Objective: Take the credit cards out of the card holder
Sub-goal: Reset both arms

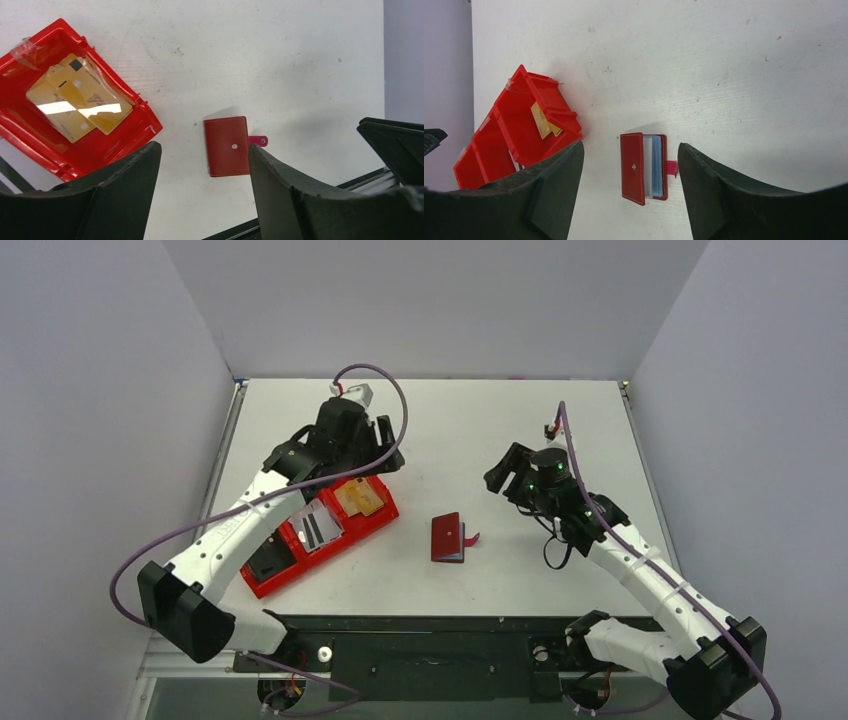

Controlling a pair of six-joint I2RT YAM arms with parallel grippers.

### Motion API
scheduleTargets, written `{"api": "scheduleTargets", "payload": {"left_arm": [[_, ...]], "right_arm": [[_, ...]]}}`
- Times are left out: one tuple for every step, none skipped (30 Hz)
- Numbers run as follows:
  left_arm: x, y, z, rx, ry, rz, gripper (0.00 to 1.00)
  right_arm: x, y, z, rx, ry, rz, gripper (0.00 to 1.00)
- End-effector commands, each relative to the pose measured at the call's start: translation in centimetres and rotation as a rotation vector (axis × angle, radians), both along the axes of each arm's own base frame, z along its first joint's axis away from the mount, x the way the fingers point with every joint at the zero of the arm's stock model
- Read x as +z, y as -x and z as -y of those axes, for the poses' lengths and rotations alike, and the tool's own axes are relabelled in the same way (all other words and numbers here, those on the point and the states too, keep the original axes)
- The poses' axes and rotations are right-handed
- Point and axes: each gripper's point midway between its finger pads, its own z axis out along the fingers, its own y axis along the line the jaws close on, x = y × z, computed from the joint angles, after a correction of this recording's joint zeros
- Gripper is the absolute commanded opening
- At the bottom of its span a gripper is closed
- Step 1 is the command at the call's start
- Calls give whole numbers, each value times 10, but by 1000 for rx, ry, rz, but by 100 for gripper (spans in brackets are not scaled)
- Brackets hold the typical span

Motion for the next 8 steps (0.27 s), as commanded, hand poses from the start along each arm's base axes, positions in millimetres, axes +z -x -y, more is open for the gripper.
{"api": "scheduleTargets", "payload": {"left_arm": [[0, 4, -24, 35, -49, 32, 63], [3, 5, -25, 38, -41, 43, 63], [0, 5, -27, 40, -44, 40, 63], [1, 5, -27, 40, -40, 46, 63], [0, 5, -27, 39, -44, 46, 63], [-1, 5, -28, 41, -47, 45, 63], [-1, 5, -28, 41, -49, 45, 63], [-2, 5, -29, 44, -53, 43, 64]], "right_arm": [[39, -15, 2, -25, -30, 122, 65], [40, -16, 1, -24, -30, 122, 65], [40, -16, 1, -24, -32, 123, 65], [40, -16, 0, -22, -32, 121, 65], [40, -16, 0, -20, -32, 122, 65], [40, -16, 0, -22, -31, 122, 65], [39, -16, 1, -24, -29, 121, 65], [39, -17, 1, -26, -27, 122, 65]]}}
